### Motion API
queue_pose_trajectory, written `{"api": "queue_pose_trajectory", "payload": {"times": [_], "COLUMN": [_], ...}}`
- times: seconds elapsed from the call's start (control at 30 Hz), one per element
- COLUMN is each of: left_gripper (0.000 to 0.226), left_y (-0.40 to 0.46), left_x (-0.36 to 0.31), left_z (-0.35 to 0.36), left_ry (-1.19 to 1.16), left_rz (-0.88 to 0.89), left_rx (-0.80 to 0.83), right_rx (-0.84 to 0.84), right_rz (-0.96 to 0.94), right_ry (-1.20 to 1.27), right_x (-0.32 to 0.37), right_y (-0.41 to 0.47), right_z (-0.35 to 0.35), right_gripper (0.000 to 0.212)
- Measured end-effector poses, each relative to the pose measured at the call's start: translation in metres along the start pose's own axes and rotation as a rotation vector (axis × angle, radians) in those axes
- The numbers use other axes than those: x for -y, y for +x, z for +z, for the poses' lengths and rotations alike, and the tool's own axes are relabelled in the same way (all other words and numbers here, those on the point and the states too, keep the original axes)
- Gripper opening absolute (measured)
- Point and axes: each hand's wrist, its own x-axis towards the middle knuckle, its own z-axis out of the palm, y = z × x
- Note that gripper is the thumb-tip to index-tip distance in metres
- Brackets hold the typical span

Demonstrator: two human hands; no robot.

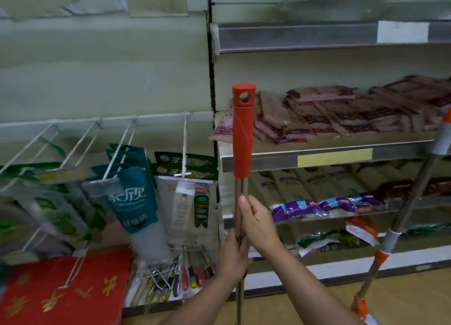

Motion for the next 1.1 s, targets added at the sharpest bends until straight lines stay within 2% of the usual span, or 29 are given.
{"api": "queue_pose_trajectory", "payload": {"times": [0.13, 0.3, 0.37, 0.47, 0.63, 0.73, 0.9, 0.97, 1.03, 1.1], "left_gripper": [0.020, 0.026, 0.037, 0.026, 0.028, 0.043, 0.050, 0.060, 0.041, 0.020], "left_y": [-0.033, -0.070, -0.085, -0.109, -0.153, -0.185, -0.236, -0.255, -0.273, -0.290], "left_x": [0.001, -0.001, -0.003, -0.002, 0.011, 0.028, 0.045, 0.052, 0.058, 0.066], "left_z": [-0.028, -0.072, -0.092, -0.126, -0.189, -0.231, -0.310, -0.344, -0.383, -0.424], "left_ry": [0.095, 0.082, 0.053, 0.073, 0.047, 0.001, -0.127, -0.151, -0.185, -0.200], "left_rz": [0.044, 0.047, 0.048, 0.077, 0.076, 0.057, 0.066, 0.091, 0.105, 0.111], "left_rx": [-0.134, -0.271, -0.341, -0.474, -0.678, -0.786, -0.955, -1.038, -1.085, -1.094], "right_rx": [0.058, 0.165, 0.219, 0.327, 0.462, 0.572, 0.748, 0.775, 0.804, 0.875], "right_rz": [-0.080, -0.223, -0.289, -0.359, -0.493, -0.525, -0.567, -0.583, -0.627, -0.668], "right_ry": [-0.017, -0.004, 0.007, 0.073, 0.074, 0.128, 0.282, 0.320, 0.332, 0.368], "right_x": [0.010, 0.051, 0.069, 0.094, 0.142, 0.172, 0.223, 0.245, 0.271, 0.298], "right_y": [-0.018, -0.037, -0.044, -0.055, -0.079, -0.103, -0.145, -0.161, -0.175, -0.190], "right_z": [0.025, 0.062, 0.081, 0.111, 0.175, 0.224, 0.314, 0.352, 0.387, 0.421], "right_gripper": [0.077, 0.055, 0.064, 0.075, 0.048, 0.046, 0.050, 0.041, 0.034, 0.037]}}
